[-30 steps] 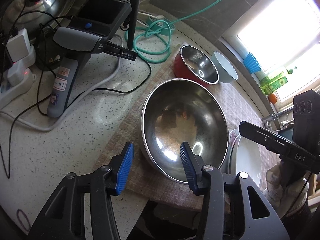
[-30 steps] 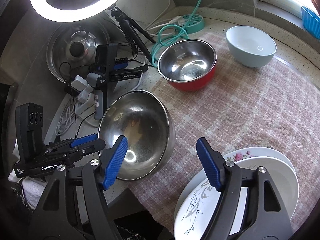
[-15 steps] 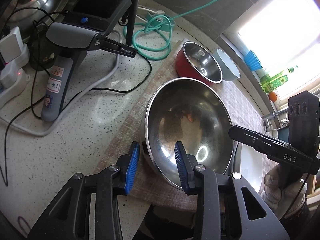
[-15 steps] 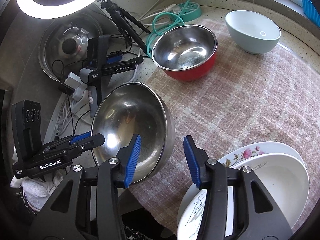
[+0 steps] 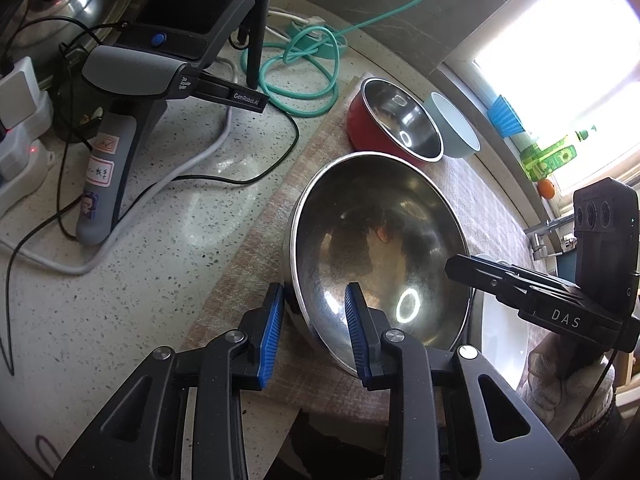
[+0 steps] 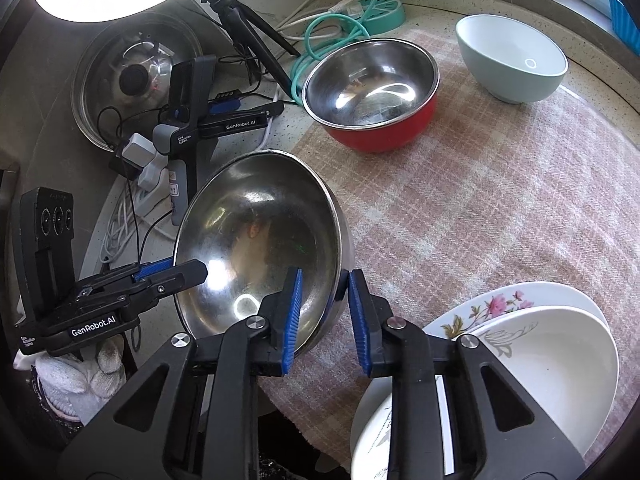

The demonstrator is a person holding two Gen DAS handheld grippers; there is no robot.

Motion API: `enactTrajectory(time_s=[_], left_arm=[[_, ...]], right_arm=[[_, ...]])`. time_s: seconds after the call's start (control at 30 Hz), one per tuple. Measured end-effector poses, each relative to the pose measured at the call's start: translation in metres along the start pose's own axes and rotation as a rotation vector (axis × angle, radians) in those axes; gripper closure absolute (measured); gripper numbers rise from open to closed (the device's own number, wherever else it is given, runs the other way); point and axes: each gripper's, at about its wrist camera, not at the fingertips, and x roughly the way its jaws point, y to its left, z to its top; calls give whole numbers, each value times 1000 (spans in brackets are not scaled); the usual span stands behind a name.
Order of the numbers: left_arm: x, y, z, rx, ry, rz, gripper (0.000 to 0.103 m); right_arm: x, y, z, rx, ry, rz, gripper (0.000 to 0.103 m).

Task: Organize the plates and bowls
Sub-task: 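Lift and carry the large steel bowl with the left gripper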

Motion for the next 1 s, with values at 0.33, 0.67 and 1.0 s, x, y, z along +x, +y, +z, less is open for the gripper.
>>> enactTrajectory(time_s=[0.33, 0.67, 1.0], left_arm=[[-10, -24, 10, 34, -34, -18, 75], [-10, -53, 17, 98, -60, -29, 75], [-10, -97, 26, 173, -79, -77, 75]], right_arm=[[-26, -10, 1, 15, -49, -7, 78], [-55, -27, 0, 40, -122, -23, 83], [-98, -53, -8, 74, -199, -61, 83]])
